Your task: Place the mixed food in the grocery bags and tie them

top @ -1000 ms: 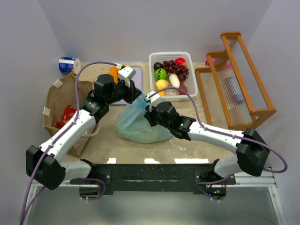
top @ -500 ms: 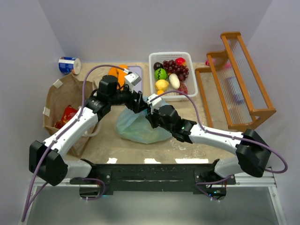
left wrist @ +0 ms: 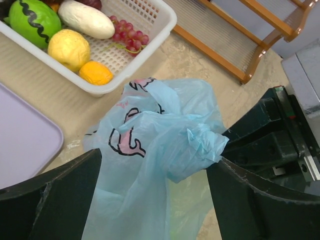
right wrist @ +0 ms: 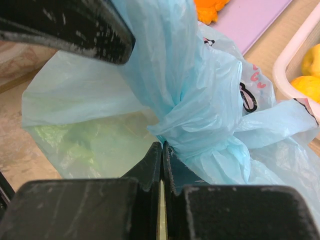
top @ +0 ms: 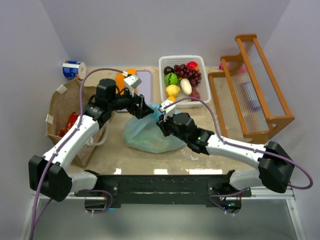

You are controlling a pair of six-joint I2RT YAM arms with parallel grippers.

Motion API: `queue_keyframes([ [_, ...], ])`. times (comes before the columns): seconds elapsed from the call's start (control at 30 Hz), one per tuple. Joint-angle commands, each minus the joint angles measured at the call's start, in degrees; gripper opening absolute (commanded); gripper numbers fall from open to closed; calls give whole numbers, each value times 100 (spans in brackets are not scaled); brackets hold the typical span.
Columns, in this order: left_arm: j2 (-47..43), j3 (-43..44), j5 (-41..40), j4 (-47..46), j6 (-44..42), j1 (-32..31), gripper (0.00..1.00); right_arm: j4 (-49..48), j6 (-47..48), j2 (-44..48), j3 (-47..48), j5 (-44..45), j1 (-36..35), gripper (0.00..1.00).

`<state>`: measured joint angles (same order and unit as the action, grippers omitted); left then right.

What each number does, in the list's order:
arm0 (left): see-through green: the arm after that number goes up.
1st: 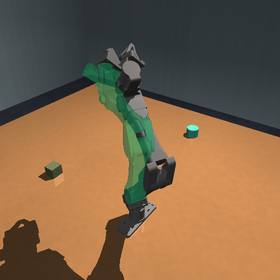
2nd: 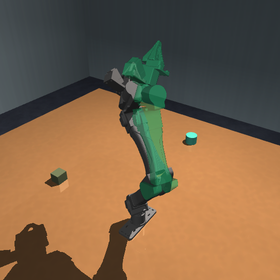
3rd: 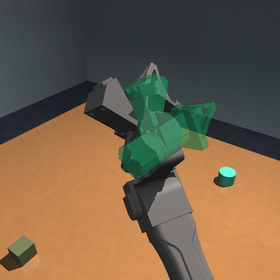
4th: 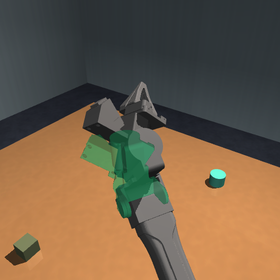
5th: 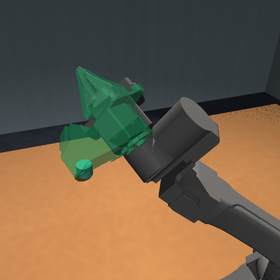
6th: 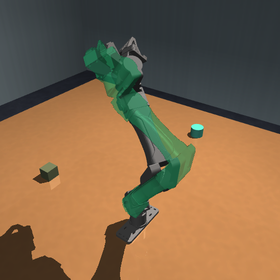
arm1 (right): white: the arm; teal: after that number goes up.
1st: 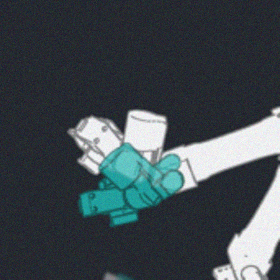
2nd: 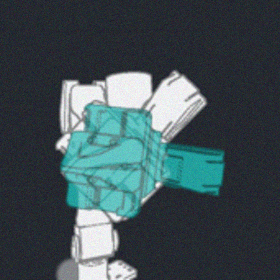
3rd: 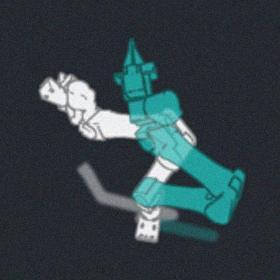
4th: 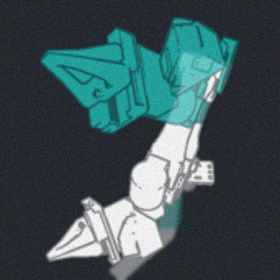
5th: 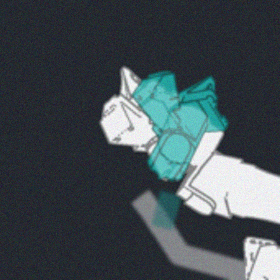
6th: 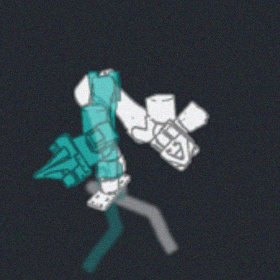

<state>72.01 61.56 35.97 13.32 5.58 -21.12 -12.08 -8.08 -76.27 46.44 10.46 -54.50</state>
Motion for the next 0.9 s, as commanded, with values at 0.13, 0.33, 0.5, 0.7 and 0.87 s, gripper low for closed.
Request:
queue_keyframes([
  [0.13,375,5,710,-462,285,-111,92,-366,87,16,-12,-141,-34,0],
  [0.33,639,58,710,-717,347,-164,91,-410,131,60,-29,-263,-34,0],
  [0.5,779,23,745,-997,548,-164,59,-445,201,33,-64,-500,-34,0],
  [0.7,911,-179,1237,-1236,856,-164,16,-410,228,24,-135,-633,-34,0],
  [0.87,657,-434,1282,-1639,795,-164,0,-226,140,147,-117,-738,-34,7],
])
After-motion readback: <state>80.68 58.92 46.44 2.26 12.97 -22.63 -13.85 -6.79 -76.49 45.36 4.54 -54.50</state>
